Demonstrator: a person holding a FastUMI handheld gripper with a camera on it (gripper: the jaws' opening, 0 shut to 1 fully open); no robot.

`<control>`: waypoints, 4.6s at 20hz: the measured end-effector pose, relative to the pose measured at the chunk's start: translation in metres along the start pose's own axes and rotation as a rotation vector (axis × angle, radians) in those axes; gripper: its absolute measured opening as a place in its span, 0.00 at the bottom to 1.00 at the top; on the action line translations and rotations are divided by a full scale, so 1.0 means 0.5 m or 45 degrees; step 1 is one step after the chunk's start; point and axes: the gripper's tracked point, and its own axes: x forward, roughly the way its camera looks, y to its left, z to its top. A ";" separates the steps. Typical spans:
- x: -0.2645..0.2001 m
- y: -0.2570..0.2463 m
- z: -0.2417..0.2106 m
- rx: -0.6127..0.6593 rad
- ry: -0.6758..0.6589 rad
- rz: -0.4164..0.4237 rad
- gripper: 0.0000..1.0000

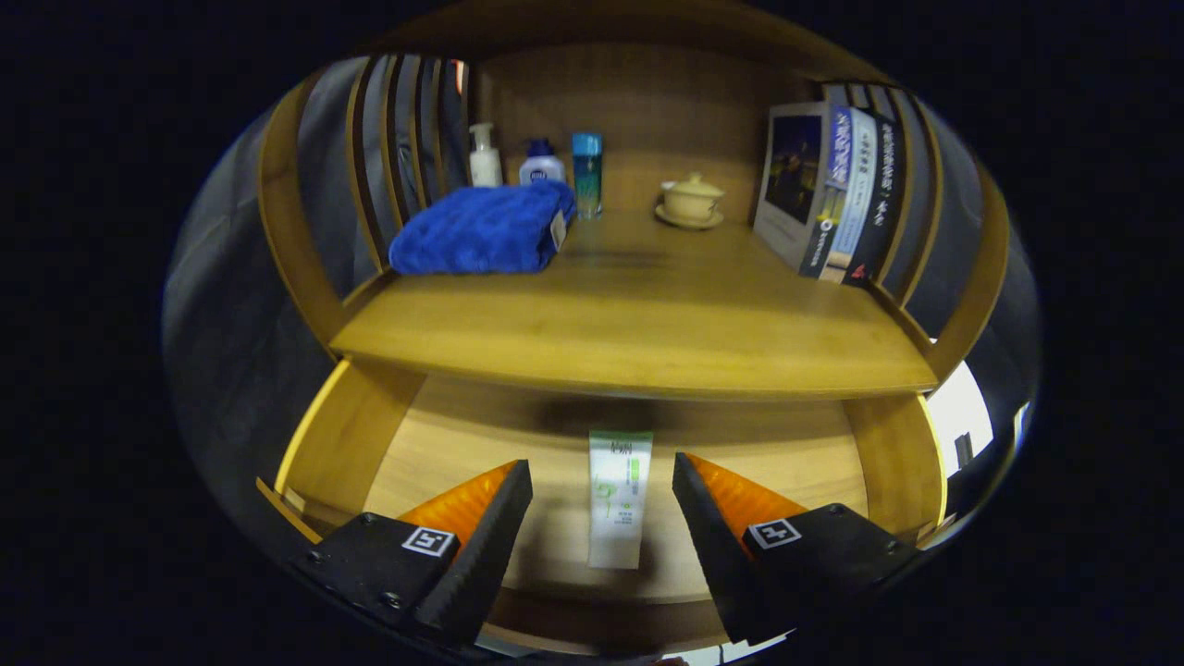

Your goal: Pull open the drawer, take out the items inside it, and place them on the countertop above the cabinet.

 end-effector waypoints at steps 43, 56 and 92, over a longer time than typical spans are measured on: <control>-0.189 -0.076 0.061 0.186 0.274 -0.033 0.45; -0.156 -0.039 0.318 0.107 0.079 -0.029 0.45; -0.210 -0.128 0.451 -0.015 -0.551 -0.294 0.99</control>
